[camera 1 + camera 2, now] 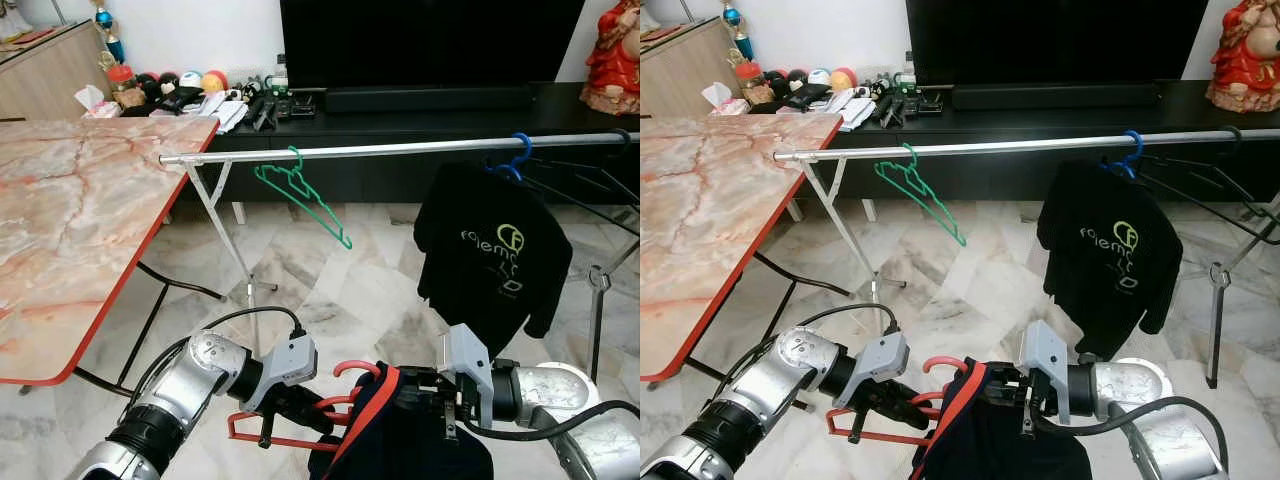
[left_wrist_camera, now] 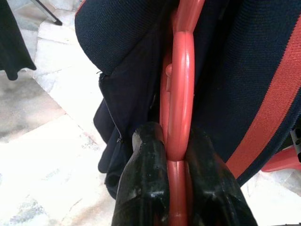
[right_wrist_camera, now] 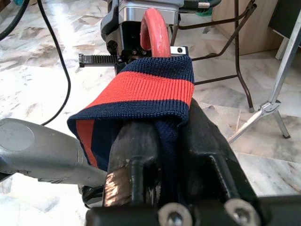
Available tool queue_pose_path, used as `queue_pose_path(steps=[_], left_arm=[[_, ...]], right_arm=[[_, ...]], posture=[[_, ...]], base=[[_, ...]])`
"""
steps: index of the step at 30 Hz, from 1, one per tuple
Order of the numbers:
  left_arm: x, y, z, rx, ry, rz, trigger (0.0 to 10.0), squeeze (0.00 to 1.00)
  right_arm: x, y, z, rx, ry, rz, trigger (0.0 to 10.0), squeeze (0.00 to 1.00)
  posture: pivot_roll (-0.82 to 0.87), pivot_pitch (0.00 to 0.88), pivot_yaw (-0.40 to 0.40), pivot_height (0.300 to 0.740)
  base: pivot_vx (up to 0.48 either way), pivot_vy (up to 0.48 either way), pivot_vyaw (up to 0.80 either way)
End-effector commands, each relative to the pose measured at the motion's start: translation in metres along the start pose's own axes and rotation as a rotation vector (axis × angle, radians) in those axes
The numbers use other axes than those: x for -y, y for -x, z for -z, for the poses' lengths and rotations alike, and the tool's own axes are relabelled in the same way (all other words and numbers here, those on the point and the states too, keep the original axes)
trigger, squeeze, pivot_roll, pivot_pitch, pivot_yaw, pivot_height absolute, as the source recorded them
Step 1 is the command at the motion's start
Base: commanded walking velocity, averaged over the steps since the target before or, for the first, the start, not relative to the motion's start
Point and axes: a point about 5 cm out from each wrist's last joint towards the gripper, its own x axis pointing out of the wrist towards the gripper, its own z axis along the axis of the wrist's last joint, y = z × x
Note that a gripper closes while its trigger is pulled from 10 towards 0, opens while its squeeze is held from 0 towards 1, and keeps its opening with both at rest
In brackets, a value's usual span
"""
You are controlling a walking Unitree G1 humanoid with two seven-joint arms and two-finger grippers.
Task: Hang hanger
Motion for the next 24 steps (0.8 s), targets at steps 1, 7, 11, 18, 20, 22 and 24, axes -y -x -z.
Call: queue_pose_path(steps=[1, 7, 11, 18, 20, 22, 24], left_arm=[[0.001, 0.014, 0.011, -0.017, 0.030, -0.023, 0.0, 0.00], [0.000, 0.014, 0.009, -0.015, 0.027, -0.027, 0.0, 0.00], [0.000, 0.014, 0.009, -0.012, 0.027, -0.031, 0.0, 0.00], [0.000, 0.014, 0.009, -0.008, 0.028, -0.031, 0.0, 0.00], [0.000, 0.014, 0.009, -0.008, 0.028, -0.032, 0.0, 0.00], [0.000, 0.014, 0.009, -0.007, 0.028, -0.031, 0.0, 0.00], [0.000, 0.014, 0.009, -0.004, 0.029, -0.031, 0.0, 0.00]], right_arm=[[0.005, 0.010, 0.006, -0.064, 0.000, 0.049, 5.5, 0.00], [0.006, 0.009, 0.004, -0.049, -0.005, 0.056, 10.0, 1.00], [0.006, 0.009, 0.004, -0.053, 0.005, 0.053, 10.0, 0.06], [0.006, 0.010, 0.006, -0.044, -0.005, 0.063, 8.9, 0.00], [0.006, 0.010, 0.005, -0.030, -0.010, 0.073, 3.4, 0.00], [0.008, 0.010, -0.002, 0.032, -0.017, 0.079, 0.0, 0.00], [0.009, 0.009, -0.006, 0.061, -0.017, 0.085, 0.0, 0.00]], posture=[[-0.02, 0.064, 0.091, 0.740], [-0.02, 0.064, 0.092, 0.740], [-0.02, 0.065, 0.091, 0.740], [-0.03, 0.066, 0.092, 0.740], [-0.03, 0.066, 0.093, 0.740], [-0.03, 0.067, 0.094, 0.740], [-0.03, 0.067, 0.094, 0.740]], base=[[0.000, 0.000, 0.00], [0.000, 0.000, 0.00], [0.000, 0.000, 0.00], [0.000, 0.000, 0.00], [0.000, 0.000, 0.00], [0.000, 0.000, 0.00], [0.000, 0.000, 0.00]])
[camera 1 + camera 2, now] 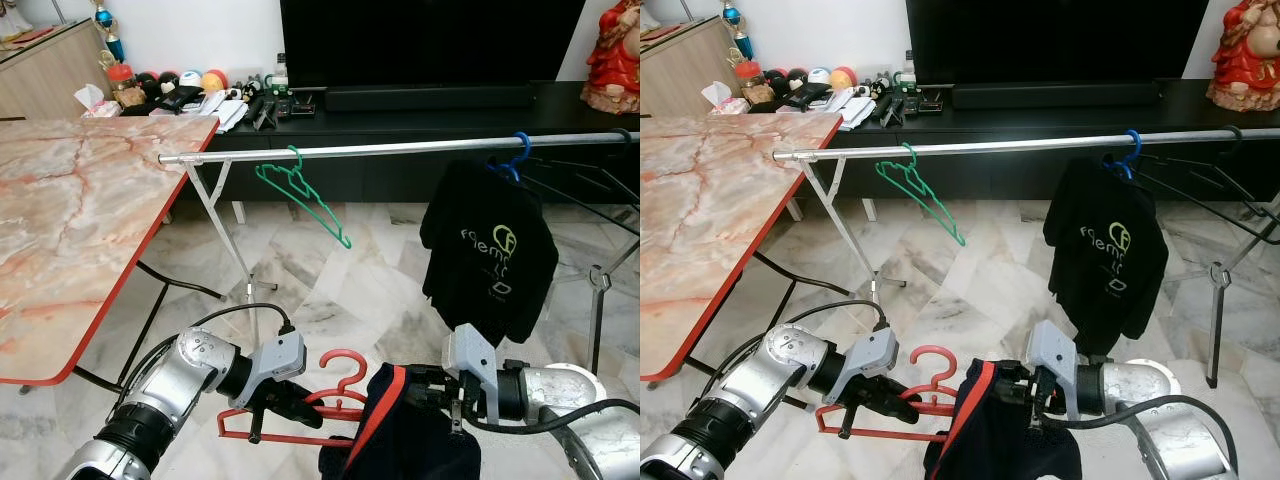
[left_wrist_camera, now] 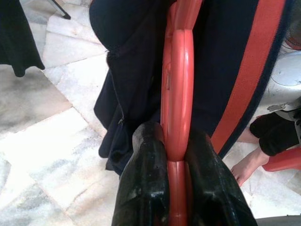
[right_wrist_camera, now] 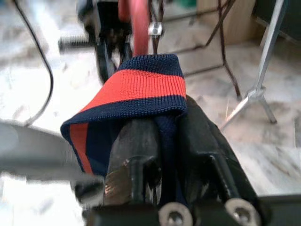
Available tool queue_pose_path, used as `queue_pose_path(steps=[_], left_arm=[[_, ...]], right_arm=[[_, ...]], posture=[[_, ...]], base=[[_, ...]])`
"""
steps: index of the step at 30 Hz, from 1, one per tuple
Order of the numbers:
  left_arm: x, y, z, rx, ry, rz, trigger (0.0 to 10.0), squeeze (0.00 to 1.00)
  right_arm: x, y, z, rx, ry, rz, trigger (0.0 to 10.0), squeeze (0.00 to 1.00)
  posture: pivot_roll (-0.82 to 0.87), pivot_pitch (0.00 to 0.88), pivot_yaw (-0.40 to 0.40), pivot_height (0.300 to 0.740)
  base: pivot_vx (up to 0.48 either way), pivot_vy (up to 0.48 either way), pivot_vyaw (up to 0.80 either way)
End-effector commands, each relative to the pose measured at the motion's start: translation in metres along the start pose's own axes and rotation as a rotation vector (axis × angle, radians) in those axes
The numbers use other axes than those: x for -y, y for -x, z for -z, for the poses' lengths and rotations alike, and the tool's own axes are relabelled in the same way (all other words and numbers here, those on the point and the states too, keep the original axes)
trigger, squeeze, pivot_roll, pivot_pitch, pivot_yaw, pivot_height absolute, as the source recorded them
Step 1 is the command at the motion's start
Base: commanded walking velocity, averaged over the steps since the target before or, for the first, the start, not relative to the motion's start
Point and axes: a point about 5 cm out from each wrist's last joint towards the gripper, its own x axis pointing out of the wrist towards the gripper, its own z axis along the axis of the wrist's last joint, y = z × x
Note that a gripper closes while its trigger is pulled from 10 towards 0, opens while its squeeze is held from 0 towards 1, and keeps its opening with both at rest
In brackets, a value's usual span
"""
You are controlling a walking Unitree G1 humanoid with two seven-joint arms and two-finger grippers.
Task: Hang hanger
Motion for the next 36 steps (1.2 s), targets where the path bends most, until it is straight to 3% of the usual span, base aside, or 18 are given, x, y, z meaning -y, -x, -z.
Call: queue_pose_path(steps=[1, 12, 17, 21, 29, 34, 36], left_arm=[[0.002, 0.002, 0.004, 0.011, 0.017, -0.001, 0.0, 0.00], [0.008, 0.007, 0.014, -0.001, 0.047, 0.001, 0.0, 0.00], [0.013, 0.020, 0.028, 0.007, 0.109, -0.063, 0.0, 0.00], [0.017, 0.042, 0.044, 0.068, 0.199, -0.204, 0.0, 0.00], [0.034, 0.078, 0.074, 0.082, 0.330, -0.433, 0.0, 0.00], [0.047, 0.082, 0.091, 0.079, 0.377, -0.537, 0.0, 0.00], [0.050, 0.080, 0.103, 0.090, 0.426, -0.659, 0.0, 0.00]], right_arm=[[0.001, 0.002, -0.011, 0.062, 0.017, 0.012, 0.0, 0.00], [0.000, 0.004, -0.010, 0.091, -0.007, 0.029, 0.0, 0.00], [0.000, 0.017, -0.003, 0.088, -0.037, 0.093, 0.0, 0.00], [-0.005, 0.032, 0.006, 0.050, -0.058, 0.151, 0.0, 0.00], [0.007, 0.046, 0.016, 0.036, -0.074, 0.375, 0.0, 0.00], [0.017, 0.053, 0.020, 0.048, -0.088, 0.543, 0.0, 0.00], [0.022, 0.057, 0.021, 0.083, -0.133, 0.651, 0.0, 0.00]], posture=[[-0.03, 0.067, 0.094, 0.740], [-0.02, 0.068, 0.092, 0.740], [-0.03, 0.071, 0.089, 0.740], [-0.03, 0.078, 0.086, 0.740], [-0.02, 0.078, 0.070, 0.740], [-0.02, 0.072, 0.068, 0.740], [-0.03, 0.066, 0.066, 0.740]], base=[[0.000, 0.000, 0.00], [0.000, 0.000, 0.00], [0.000, 0.000, 0.00], [0.000, 0.000, 0.00], [0.000, 0.000, 0.00], [0.000, 0.000, 0.00], [0.000, 0.000, 0.00]])
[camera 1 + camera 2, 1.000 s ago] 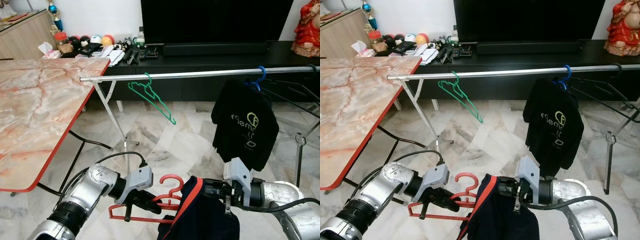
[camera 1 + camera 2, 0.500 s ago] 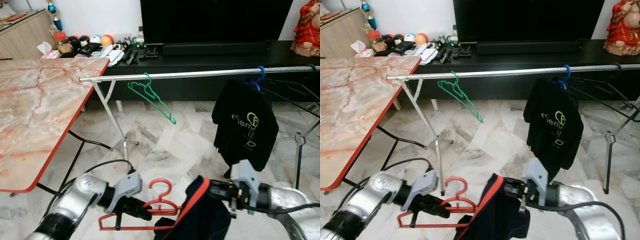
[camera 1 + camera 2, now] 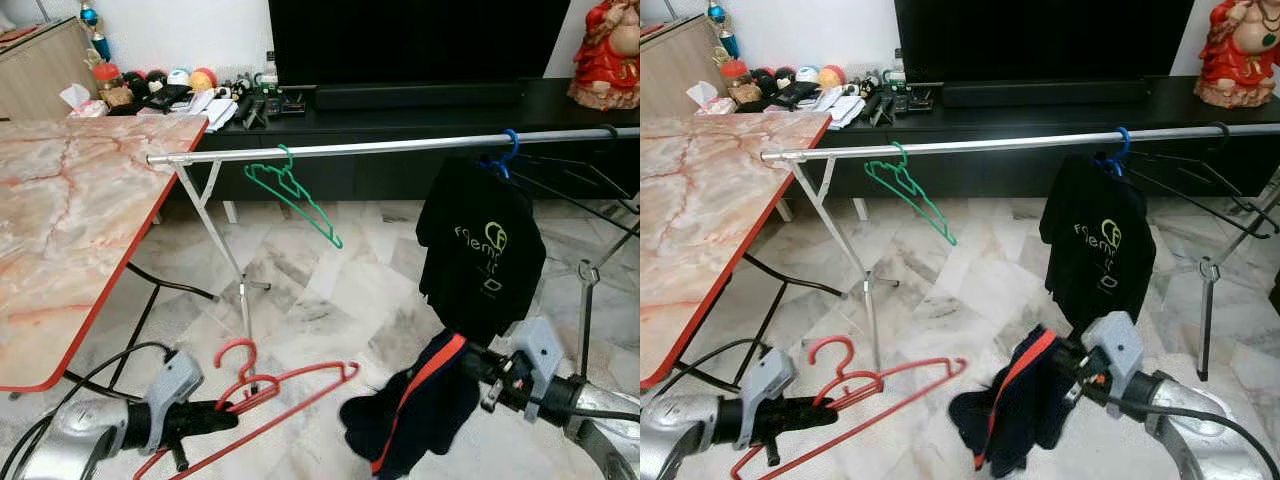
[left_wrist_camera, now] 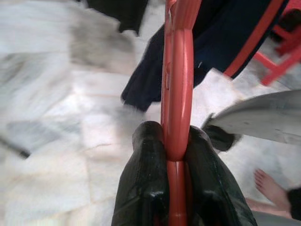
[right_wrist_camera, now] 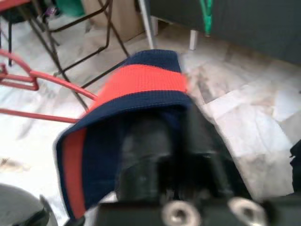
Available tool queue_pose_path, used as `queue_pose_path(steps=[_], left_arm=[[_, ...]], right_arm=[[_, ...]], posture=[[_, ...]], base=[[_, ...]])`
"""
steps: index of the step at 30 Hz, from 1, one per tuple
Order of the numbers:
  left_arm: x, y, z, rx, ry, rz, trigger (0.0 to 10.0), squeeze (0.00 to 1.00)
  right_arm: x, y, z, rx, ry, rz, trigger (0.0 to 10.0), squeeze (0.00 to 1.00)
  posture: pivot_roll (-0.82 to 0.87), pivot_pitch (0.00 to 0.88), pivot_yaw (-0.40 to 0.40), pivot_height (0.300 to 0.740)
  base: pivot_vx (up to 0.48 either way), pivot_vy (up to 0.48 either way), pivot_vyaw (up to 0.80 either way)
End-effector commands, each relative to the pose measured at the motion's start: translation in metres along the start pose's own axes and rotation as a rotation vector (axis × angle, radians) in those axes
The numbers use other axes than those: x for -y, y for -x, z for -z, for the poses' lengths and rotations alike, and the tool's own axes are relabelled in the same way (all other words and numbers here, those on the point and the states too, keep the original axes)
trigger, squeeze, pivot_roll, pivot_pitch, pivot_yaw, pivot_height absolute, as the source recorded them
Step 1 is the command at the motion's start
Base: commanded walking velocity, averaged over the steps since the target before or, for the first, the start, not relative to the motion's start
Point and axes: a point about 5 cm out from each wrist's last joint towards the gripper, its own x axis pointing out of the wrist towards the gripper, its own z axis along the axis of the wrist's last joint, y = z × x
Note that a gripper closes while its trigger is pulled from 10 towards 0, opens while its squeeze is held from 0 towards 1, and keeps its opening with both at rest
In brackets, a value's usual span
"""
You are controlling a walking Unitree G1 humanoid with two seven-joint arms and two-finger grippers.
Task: Hang hanger
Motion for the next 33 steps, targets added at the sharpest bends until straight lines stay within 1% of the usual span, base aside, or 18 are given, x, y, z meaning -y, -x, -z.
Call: queue_pose_path(steps=[1, 3, 4, 7, 8, 10, 11, 12, 13, 14, 15, 16, 20, 22, 23, 25, 27, 33], left_arm=[[-0.004, 0.003, 0.005, 0.027, 0.023, -0.093, 0.0, 0.00], [-0.005, 0.002, 0.008, 0.032, 0.033, -0.130, 0.0, 0.00], [-0.009, 0.002, 0.016, 0.027, 0.055, -0.234, 0.0, 0.00], [-0.014, 0.000, 0.026, 0.027, 0.084, -0.367, 0.0, 0.00], [-0.017, -0.003, 0.036, 0.027, 0.148, -0.481, 0.0, 0.00], [-0.017, -0.004, 0.039, 0.024, 0.163, -0.509, 0.0, 0.00], [-0.015, -0.006, 0.048, -0.008, 0.180, -0.560, 1.4, 0.00], [-0.015, -0.006, 0.048, -0.008, 0.180, -0.560, 1.4, 0.00], [-0.012, -0.008, 0.054, -0.025, 0.190, -0.554, 4.1, 0.00], [-0.005, -0.011, 0.064, -0.063, 0.202, -0.543, 9.4, 0.00], [-0.003, -0.012, 0.068, -0.081, 0.203, -0.540, 9.4, 0.00], [0.001, -0.014, 0.074, -0.091, 0.232, -0.542, 10.0, 0.00], [0.009, -0.018, 0.089, -0.114, 0.300, -0.568, 10.0, 0.00], [0.015, -0.019, 0.102, -0.165, 0.309, -0.583, 10.0, 0.00], [0.017, -0.019, 0.104, -0.175, 0.311, -0.581, 10.0, 0.00], [0.018, -0.019, 0.107, -0.183, 0.311, -0.584, 10.0, 0.00], [0.018, -0.018, 0.109, -0.179, 0.335, -0.603, 10.0, 0.00], [0.018, -0.020, 0.112, -0.179, 0.355, -0.639, 10.0, 0.00]], right_arm=[[0.007, 0.000, -0.007, 0.042, -0.011, 0.078, 0.0, 0.00], [0.008, 0.000, -0.007, 0.051, -0.022, 0.098, 0.0, 0.00], [0.014, -0.001, -0.006, 0.058, -0.037, 0.192, 0.0, 0.00], [0.023, -0.002, -0.004, 0.077, -0.069, 0.341, 0.0, 0.00], [0.030, -0.005, -0.007, 0.143, -0.163, 0.481, 0.0, 0.00], [0.032, -0.006, -0.008, 0.159, -0.190, 0.521, 0.0, 0.00], [0.035, -0.007, -0.009, 0.187, -0.223, 0.606, 0.0, 0.00], [0.035, -0.007, -0.009, 0.187, -0.223, 0.606, 0.0, 0.00], [0.036, -0.008, -0.009, 0.211, -0.231, 0.682, 0.0, 0.00], [0.034, -0.011, -0.010, 0.264, -0.286, 0.809, 0.0, 0.00], [0.031, -0.012, -0.010, 0.287, -0.324, 0.852, 0.0, 0.00], [0.024, -0.016, -0.011, 0.313, -0.357, 0.897, 0.0, 0.00], [0.011, -0.022, -0.020, 0.368, -0.384, 1.069, 0.0, 0.00], [0.008, -0.020, -0.038, 0.495, -0.418, 1.214, 0.0, 0.00], [0.008, -0.019, -0.042, 0.514, -0.426, 1.239, 0.0, 0.00], [0.006, -0.022, -0.047, 0.521, -0.426, 1.250, 0.0, 0.00], [0.006, -0.022, -0.053, 0.511, -0.375, 1.295, 0.0, 0.00], [0.010, -0.018, -0.045, 0.460, -0.350, 1.344, 0.0, 0.00]], posture=[[-0.03, 0.066, 0.066, 0.740], [-0.03, 0.064, 0.066, 0.740], [-0.03, 0.055, 0.065, 0.740], [-0.03, 0.046, 0.066, 0.740], [-0.03, 0.035, 0.067, 0.740], [-0.03, 0.035, 0.067, 0.740], [-0.03, 0.030, 0.066, 0.740], [-0.03, 0.030, 0.066, 0.740], [-0.04, 0.023, 0.064, 0.740], [-0.04, 0.016, 0.061, 0.740], [-0.04, 0.016, 0.061, 0.740], [-0.03, 0.004, 0.059, 0.740], [-0.02, 0.000, 0.066, 0.740], [-0.03, 0.000, 0.068, 0.740], [-0.03, 0.000, 0.067, 0.740], [-0.03, 0.000, 0.064, 0.740], [-0.02, 0.000, 0.061, 0.740], [-0.01, 0.020, 0.062, 0.740]], base=[[0.000, 0.000, 0.00], [0.000, 0.000, 0.00], [0.000, 0.000, 0.00], [0.000, 0.000, 0.00], [0.000, 0.000, 0.00], [0.000, 0.000, 0.00], [0.000, 0.000, 0.00], [0.000, 0.000, 0.00], [0.000, 0.000, 0.00], [0.000, 0.000, 0.00], [0.000, 0.000, 0.00], [0.000, 0.000, 0.00], [0.000, 0.000, 0.00], [0.000, 0.000, 0.00], [0.000, 0.000, 0.00], [0.000, 0.000, 0.00], [0.000, 0.000, 0.00], [0.000, 0.000, 0.00]])
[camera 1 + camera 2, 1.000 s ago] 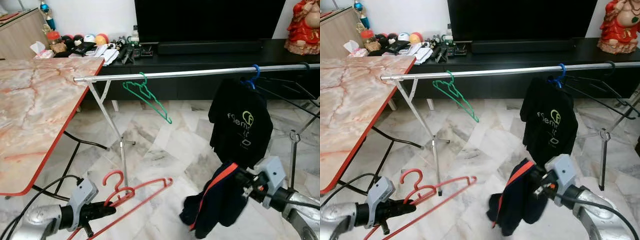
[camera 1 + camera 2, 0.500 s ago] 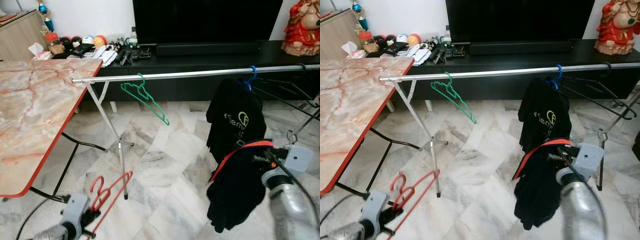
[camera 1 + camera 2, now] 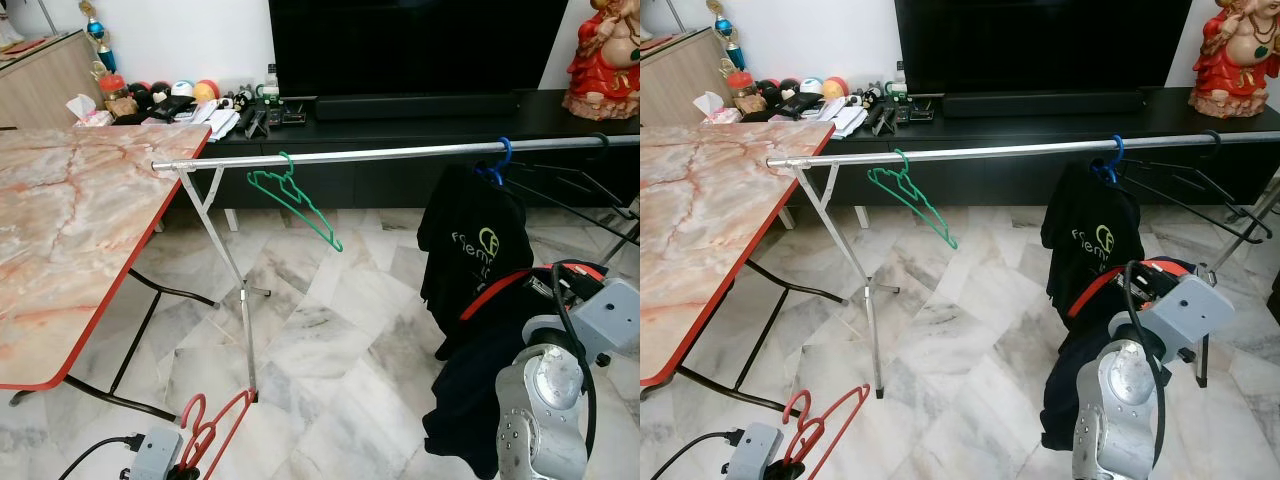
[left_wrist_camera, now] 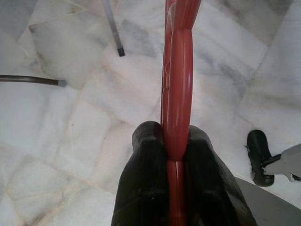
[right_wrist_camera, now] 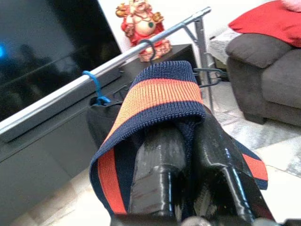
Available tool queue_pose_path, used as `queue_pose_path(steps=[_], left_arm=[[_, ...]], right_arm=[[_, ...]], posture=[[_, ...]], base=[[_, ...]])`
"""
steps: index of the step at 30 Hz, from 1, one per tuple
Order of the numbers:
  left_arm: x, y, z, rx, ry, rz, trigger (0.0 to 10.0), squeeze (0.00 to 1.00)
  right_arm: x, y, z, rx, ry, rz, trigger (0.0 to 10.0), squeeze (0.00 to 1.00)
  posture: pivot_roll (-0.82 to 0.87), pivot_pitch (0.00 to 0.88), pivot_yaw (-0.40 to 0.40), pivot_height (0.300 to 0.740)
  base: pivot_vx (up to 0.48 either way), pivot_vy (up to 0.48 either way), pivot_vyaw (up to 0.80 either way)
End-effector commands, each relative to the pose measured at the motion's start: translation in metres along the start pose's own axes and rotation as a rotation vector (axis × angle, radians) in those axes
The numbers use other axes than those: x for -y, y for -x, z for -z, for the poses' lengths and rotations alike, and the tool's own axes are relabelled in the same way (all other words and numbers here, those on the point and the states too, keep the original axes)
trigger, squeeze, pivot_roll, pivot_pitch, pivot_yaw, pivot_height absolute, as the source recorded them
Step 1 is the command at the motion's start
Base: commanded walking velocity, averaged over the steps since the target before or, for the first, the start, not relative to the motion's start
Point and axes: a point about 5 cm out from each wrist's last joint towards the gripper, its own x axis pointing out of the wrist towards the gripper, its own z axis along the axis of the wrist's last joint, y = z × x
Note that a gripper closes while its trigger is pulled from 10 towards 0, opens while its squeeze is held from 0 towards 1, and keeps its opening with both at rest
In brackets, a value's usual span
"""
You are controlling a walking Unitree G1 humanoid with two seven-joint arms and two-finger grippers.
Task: Hang hanger
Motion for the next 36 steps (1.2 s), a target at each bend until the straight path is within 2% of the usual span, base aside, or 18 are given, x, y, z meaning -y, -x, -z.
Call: queue_pose_path(steps=[1, 5, 7, 9, 11, 12, 15, 19, 21, 22, 27, 32, 36], left_arm=[[-0.003, 0.001, 0.003, -0.001, 0.012, -0.025, 10.0, 0.00], [-0.004, 0.000, 0.004, -0.007, 0.040, -0.066, 10.0, 0.00], [-0.005, -0.001, 0.006, -0.016, 0.047, -0.097, 10.0, 0.00], [-0.007, 0.000, 0.009, -0.028, 0.075, -0.131, 10.0, 0.00], [-0.009, 0.000, 0.011, -0.032, 0.112, -0.170, 10.0, 0.00], [-0.012, 0.001, 0.013, -0.035, 0.176, -0.230, 10.0, 0.00], [-0.022, 0.006, 0.021, -0.053, 0.368, -0.352, 10.0, 0.00], [-0.028, 0.009, 0.024, -0.069, 0.367, -0.398, 10.0, 0.00], [-0.027, 0.010, 0.028, -0.103, 0.331, -0.403, 10.0, 0.00], [-0.025, 0.010, 0.031, -0.114, 0.341, -0.395, 10.0, 0.00], [-0.023, 0.015, 0.044, -0.157, 0.373, -0.425, 10.0, 0.00], [-0.014, 0.020, 0.064, -0.211, 0.434, -0.443, 10.0, 0.00], [-0.013, 0.023, 0.069, -0.227, 0.445, -0.451, 10.0, 0.00]], right_arm=[[0.000, 0.000, -0.001, 0.013, 0.026, 0.006, 0.0, 0.00], [0.000, 0.002, 0.000, 0.014, 0.036, 0.012, 0.0, 0.00], [-0.002, 0.002, 0.006, -0.030, 0.051, -0.008, 0.0, 0.00], [-0.010, 0.003, 0.012, -0.074, 0.048, -0.073, 10.0, 0.00], [-0.015, 0.004, 0.015, -0.104, 0.044, -0.128, 10.0, 0.00], [-0.022, 0.006, 0.019, -0.134, 0.037, -0.192, 10.0, 0.00], [-0.031, 0.009, 0.026, -0.159, 0.071, -0.284, 10.0, 0.00], [-0.035, 0.007, 0.029, -0.173, 0.114, -0.365, 10.0, 0.00], [-0.038, 0.005, 0.031, -0.181, 0.213, -0.442, 10.0, 0.00], [-0.040, 0.004, 0.031, -0.169, 0.232, -0.463, 10.0, 0.00], [-0.045, 0.002, 0.029, -0.177, 0.226, -0.525, 10.0, 0.00], [-0.045, 0.003, 0.032, -0.193, 0.242, -0.567, 10.0, 0.00], [-0.044, 0.001, 0.032, -0.204, 0.175, -0.539, 10.0, 0.00]], posture=[[-0.01, 0.020, 0.062, 0.740], [-0.02, 0.028, 0.063, 0.740], [-0.02, 0.028, 0.061, 0.740], [-0.02, 0.030, 0.054, 0.740], [-0.01, 0.026, 0.049, 0.740], [-0.01, 0.024, 0.049, 0.740], [-0.01, 0.019, 0.049, 0.740], [-0.01, 0.013, 0.037, 0.740], [-0.02, 0.010, 0.034, 0.740], [-0.01, 0.005, 0.027, 0.740], [0.00, 0.006, 0.008, 0.740], [0.02, 0.000, -0.005, 0.740], [0.02, 0.000, -0.006, 0.740]], base=[[0.000, 0.000, 0.00], [0.000, 0.000, 0.00], [0.000, 0.000, 0.00], [0.000, 0.000, 0.00], [0.000, 0.000, 0.00], [0.000, 0.000, 0.00], [0.000, 0.000, 0.00], [0.000, 0.000, 0.00], [0.000, 0.000, 0.00], [0.000, 0.000, 0.00], [0.000, 0.000, 0.00], [0.000, 0.000, 0.36], [0.000, 0.480, 0.40]])
